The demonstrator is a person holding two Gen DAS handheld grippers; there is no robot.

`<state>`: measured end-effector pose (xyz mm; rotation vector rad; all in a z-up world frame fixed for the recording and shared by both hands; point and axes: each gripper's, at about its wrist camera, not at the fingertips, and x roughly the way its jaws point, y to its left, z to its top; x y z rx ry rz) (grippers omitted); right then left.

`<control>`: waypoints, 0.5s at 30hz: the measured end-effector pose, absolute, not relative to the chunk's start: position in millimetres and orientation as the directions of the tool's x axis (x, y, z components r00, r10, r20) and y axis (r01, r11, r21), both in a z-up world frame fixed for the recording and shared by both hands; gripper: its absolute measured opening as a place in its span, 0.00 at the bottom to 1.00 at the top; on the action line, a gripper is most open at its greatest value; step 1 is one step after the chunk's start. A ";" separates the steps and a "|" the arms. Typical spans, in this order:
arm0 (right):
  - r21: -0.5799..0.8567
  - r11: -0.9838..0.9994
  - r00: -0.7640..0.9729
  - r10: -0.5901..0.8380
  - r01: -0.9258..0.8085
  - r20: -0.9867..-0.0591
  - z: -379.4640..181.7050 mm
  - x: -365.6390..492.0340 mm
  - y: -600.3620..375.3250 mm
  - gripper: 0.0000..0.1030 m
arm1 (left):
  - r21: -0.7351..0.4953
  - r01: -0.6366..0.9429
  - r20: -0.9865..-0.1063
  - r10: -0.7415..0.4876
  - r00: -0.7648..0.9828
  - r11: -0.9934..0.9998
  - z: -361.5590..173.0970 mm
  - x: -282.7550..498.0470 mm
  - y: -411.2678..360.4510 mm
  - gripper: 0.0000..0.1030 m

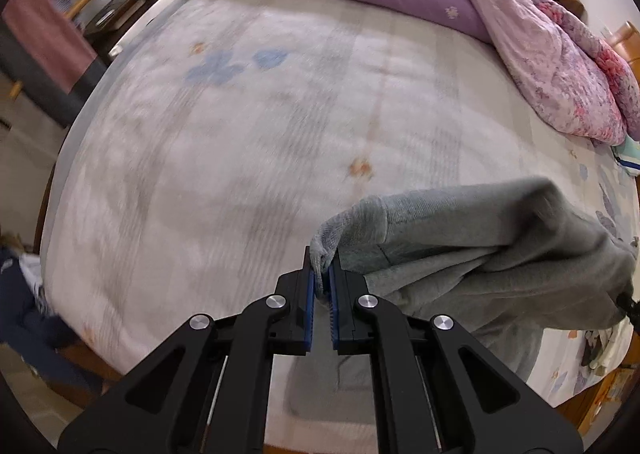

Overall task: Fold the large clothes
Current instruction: 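Lift the hem with both tools and fold it up over the hood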

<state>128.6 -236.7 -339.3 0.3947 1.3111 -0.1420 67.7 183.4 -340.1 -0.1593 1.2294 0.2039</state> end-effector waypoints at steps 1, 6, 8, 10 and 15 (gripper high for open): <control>0.203 0.928 0.263 0.121 0.313 -0.957 -340.3 119.3 -235.7 0.06 | -0.013 -0.253 -0.945 0.071 0.319 0.967 -342.9 56.2 184.3 0.06; 0.206 0.935 0.259 0.131 0.287 -0.957 -361.3 69.3 -233.3 0.06 | -0.019 -0.291 -0.948 0.075 0.310 0.956 -364.5 8.0 188.0 0.06; 0.194 0.939 0.243 0.125 0.285 -0.962 -378.0 50.0 -233.4 0.06 | -0.017 -0.301 -0.954 0.074 0.291 0.954 -381.3 -10.4 189.1 0.06; 0.179 0.941 0.218 0.119 0.286 -0.969 -395.8 32.9 -232.1 0.07 | -0.006 -0.302 -0.959 0.080 0.272 0.953 -402.3 -28.8 189.7 0.06; 0.116 0.955 0.072 0.100 0.272 -0.992 -466.3 -11.8 -222.6 0.07 | 0.014 -0.308 -0.984 0.068 0.164 0.951 -465.1 -68.9 192.8 0.07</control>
